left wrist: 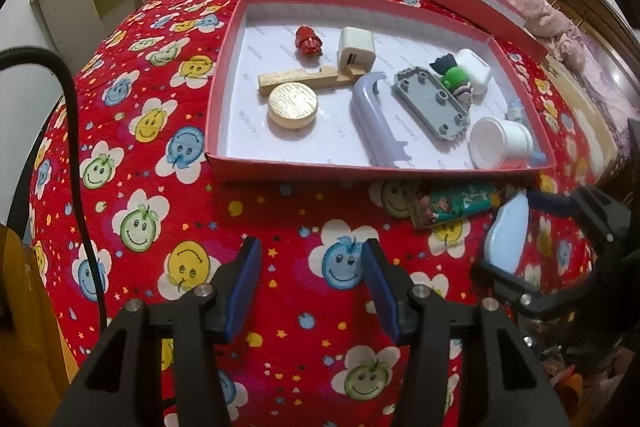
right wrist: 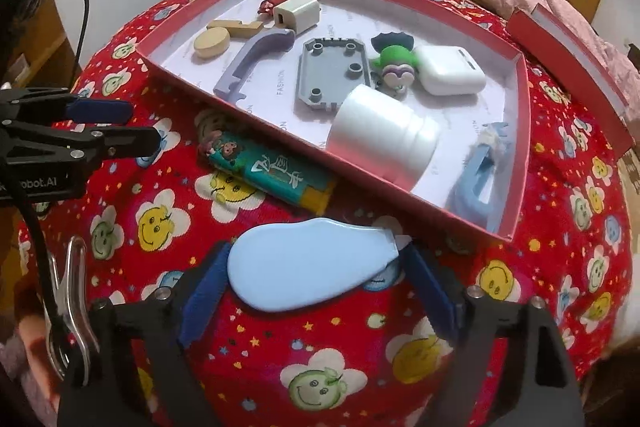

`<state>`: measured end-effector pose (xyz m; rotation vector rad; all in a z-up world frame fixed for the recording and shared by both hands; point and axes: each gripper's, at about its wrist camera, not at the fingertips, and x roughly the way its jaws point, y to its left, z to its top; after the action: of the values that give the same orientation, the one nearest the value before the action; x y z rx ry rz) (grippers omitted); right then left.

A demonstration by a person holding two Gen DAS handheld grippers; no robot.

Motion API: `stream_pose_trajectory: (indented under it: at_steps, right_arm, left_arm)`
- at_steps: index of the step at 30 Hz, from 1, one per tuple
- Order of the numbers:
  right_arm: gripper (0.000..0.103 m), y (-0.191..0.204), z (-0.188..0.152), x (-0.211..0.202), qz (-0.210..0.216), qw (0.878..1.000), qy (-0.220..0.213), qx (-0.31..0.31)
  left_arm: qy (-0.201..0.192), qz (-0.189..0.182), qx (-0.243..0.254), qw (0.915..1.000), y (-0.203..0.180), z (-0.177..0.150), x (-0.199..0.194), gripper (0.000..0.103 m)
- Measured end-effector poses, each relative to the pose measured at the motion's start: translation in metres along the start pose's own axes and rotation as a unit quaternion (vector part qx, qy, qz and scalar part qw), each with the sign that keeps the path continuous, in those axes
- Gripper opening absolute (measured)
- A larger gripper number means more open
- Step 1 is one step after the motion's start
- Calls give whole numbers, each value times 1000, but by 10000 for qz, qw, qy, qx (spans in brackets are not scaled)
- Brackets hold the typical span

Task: Organize rigid objects
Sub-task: 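Grasp the green cartoon-printed tube with the left tool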

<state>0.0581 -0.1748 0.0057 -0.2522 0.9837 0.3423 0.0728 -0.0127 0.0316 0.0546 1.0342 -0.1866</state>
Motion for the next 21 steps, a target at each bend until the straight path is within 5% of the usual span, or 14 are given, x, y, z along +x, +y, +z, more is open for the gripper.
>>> stream_pose_trajectory:
  at_steps: [6,13,21]
  right_arm:
    - [87,-1,-15,-11,-224,9997,55,123]
    - [87,-17,-41,-23,-373,9977,246,504]
    - [87,-18,-62,-27,-219,9964,237,784]
  left_arm:
    - [-11,-186,9,9998,-9,0,-2,56]
    - [-7,-482,-12,9988,-30,5,1,76]
    - [8,-782,-161,9968,-62,16,14,86]
